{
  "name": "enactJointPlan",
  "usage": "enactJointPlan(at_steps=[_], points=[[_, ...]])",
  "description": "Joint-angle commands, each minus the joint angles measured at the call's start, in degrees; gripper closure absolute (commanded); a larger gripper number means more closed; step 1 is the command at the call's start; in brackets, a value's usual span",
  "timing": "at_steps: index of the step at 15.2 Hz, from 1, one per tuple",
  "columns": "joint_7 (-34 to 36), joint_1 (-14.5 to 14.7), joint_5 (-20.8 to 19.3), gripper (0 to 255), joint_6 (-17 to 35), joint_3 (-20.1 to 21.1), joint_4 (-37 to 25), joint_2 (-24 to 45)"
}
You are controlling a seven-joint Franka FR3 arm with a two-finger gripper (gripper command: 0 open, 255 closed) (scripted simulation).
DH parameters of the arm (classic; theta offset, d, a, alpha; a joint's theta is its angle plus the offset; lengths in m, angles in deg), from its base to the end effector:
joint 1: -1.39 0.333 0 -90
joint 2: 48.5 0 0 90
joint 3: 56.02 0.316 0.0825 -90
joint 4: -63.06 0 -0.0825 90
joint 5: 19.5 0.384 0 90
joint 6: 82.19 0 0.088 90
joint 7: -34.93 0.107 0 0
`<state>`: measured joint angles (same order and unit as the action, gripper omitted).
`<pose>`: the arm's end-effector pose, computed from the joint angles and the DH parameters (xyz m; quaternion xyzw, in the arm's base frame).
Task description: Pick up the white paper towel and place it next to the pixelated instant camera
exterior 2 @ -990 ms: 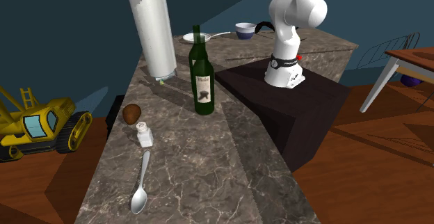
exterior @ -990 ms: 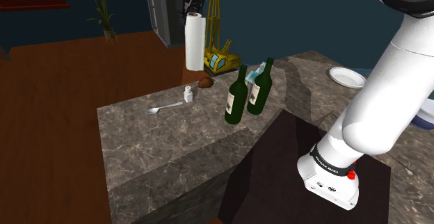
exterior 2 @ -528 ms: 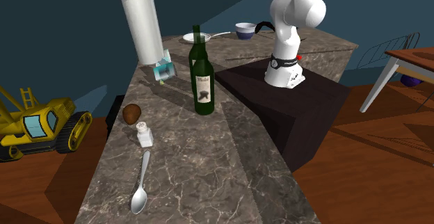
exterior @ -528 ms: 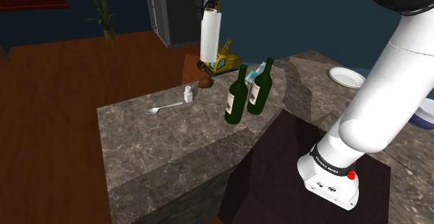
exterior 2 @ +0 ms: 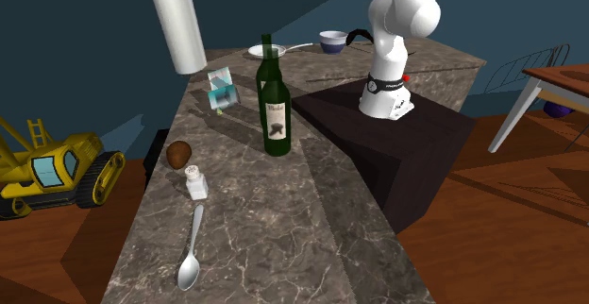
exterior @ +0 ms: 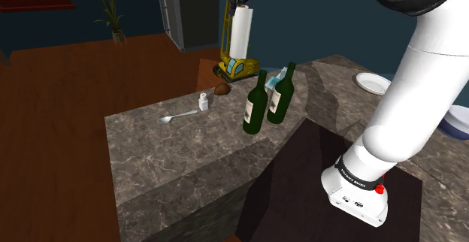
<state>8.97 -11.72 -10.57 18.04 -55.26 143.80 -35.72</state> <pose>0.6267 -0.1239 0.5868 -0.9893 -0.1084 -0.0810 0.0552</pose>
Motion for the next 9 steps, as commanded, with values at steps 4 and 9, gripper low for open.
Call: enactJointPlan(at_steps=[4,9], points=[[-5.48,-4.06,1.11,255,-4.19,-1.96,-9.31,6.04],[-10.24,-8.70,2.41,255,-10.03,-3.35,-23.17,14.98]])
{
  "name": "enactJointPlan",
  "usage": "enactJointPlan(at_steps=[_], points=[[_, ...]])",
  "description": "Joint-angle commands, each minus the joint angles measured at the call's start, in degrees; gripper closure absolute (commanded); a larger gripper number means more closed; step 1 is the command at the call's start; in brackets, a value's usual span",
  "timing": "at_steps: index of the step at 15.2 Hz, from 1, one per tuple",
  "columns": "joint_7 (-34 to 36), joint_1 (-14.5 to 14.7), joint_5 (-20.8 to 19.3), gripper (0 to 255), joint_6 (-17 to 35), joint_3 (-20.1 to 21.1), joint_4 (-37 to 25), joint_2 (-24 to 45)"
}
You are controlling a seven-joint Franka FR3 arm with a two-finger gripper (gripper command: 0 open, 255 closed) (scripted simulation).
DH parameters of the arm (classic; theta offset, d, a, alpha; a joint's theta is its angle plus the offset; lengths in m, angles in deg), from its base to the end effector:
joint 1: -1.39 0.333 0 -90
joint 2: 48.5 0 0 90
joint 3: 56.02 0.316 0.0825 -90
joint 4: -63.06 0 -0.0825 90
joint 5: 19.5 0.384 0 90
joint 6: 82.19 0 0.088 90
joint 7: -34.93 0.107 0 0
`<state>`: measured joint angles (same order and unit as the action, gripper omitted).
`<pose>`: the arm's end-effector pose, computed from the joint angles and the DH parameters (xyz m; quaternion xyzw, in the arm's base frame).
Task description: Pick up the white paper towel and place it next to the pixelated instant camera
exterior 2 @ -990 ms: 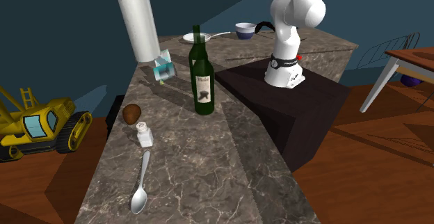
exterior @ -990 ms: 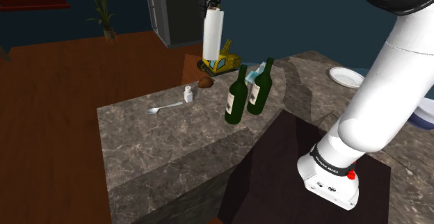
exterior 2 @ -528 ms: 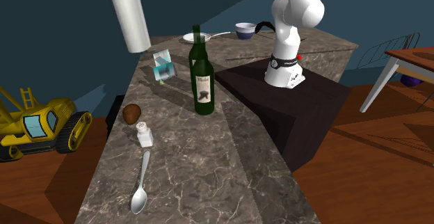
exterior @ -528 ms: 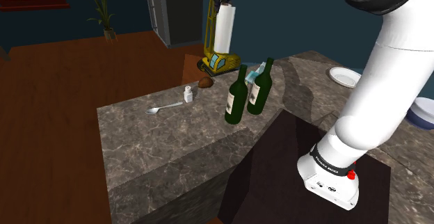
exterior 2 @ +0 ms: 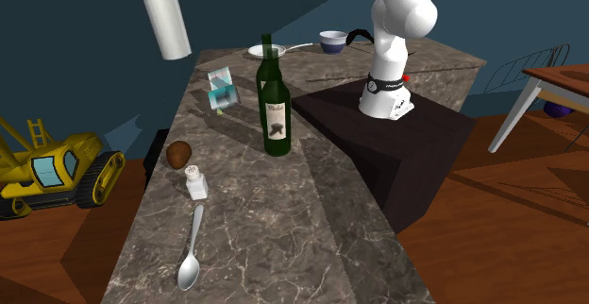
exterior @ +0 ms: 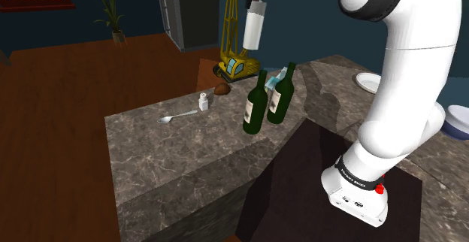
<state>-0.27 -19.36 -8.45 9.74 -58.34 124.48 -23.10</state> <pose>0.6416 -0.2438 0.5898 -0.9892 -0.1085 -0.0814 0.0550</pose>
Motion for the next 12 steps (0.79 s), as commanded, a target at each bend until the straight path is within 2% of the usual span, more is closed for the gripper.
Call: enactJointPlan(at_steps=[1,12], points=[[-1.16,-1.02,0.26,255,-0.67,-0.24,-2.29,1.87],[-2.78,-0.52,0.35,255,9.40,-0.30,10.87,-1.09]])
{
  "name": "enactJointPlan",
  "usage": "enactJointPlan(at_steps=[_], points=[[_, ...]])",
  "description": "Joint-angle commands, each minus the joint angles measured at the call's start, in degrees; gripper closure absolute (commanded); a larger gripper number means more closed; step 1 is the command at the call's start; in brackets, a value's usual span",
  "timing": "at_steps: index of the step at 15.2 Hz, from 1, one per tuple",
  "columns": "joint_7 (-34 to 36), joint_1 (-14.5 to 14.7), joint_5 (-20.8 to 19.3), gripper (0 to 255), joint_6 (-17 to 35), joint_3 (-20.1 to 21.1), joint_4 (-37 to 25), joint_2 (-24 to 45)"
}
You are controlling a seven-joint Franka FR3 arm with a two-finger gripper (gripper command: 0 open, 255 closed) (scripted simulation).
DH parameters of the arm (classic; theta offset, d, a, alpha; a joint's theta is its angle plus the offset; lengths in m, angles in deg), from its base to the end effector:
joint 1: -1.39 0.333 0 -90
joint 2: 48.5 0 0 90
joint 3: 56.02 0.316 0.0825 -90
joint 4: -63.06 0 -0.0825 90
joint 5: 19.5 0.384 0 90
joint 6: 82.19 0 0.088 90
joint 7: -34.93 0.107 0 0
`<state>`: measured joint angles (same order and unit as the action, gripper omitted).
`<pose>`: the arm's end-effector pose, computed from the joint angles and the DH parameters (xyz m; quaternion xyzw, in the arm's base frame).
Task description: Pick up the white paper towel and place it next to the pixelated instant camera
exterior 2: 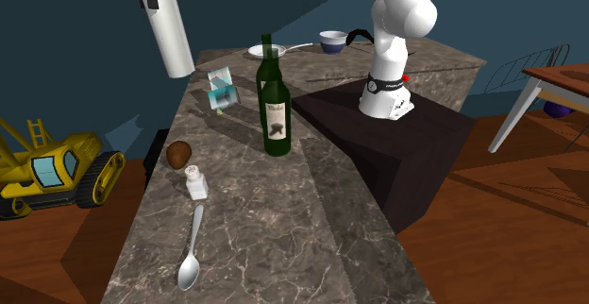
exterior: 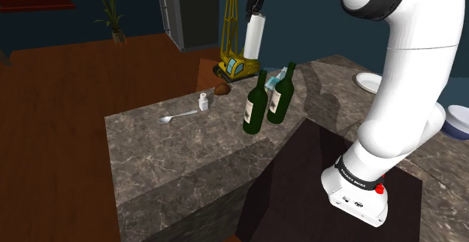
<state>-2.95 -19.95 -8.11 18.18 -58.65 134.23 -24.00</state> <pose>0.6430 -0.2593 0.5327 -0.9892 -0.1092 -0.0808 0.0552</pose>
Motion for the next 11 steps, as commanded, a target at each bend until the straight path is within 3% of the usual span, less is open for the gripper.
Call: enactJointPlan(at_steps=[1,11], points=[[-0.24,0.11,0.04,255,1.77,0.02,2.05,-0.31],[-1.55,0.34,0.42,255,9.41,0.10,9.95,-0.46]])
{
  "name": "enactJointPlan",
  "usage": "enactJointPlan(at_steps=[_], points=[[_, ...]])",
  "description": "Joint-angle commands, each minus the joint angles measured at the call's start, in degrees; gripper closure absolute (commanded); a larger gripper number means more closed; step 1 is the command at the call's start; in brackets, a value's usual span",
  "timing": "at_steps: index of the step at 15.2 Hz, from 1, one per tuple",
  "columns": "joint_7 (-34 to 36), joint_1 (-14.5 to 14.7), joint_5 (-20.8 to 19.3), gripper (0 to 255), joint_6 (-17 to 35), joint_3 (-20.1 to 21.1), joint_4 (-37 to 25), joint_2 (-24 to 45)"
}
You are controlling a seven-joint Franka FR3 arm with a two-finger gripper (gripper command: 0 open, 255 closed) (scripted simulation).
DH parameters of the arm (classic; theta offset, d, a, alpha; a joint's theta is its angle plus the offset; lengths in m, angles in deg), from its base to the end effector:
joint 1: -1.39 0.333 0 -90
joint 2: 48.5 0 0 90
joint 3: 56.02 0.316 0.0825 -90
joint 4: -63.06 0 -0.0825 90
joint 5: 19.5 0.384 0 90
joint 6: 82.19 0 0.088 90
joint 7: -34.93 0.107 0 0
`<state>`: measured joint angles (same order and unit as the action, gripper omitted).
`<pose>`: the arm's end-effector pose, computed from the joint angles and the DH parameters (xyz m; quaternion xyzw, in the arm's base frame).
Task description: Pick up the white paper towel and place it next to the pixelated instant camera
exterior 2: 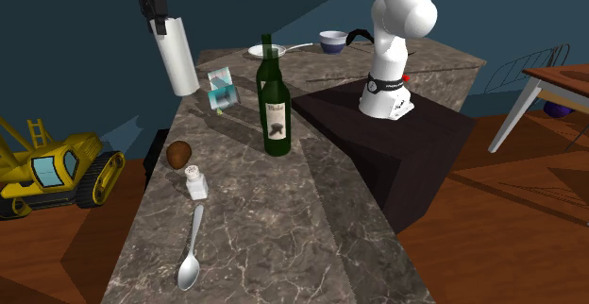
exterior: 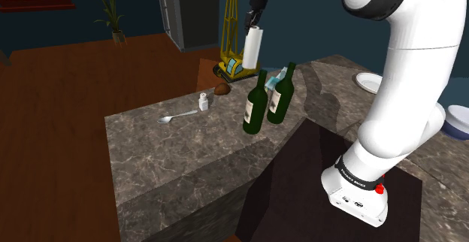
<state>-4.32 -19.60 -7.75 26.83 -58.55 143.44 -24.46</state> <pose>0.6435 -0.2583 0.4741 -0.9892 -0.1092 -0.0808 0.0552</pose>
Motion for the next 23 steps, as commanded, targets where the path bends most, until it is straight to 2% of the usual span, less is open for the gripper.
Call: enactJointPlan(at_steps=[1,23], points=[[-0.31,0.00,0.11,255,1.48,0.01,1.40,0.07],[-3.24,0.07,1.66,255,15.90,0.56,11.48,4.64]])
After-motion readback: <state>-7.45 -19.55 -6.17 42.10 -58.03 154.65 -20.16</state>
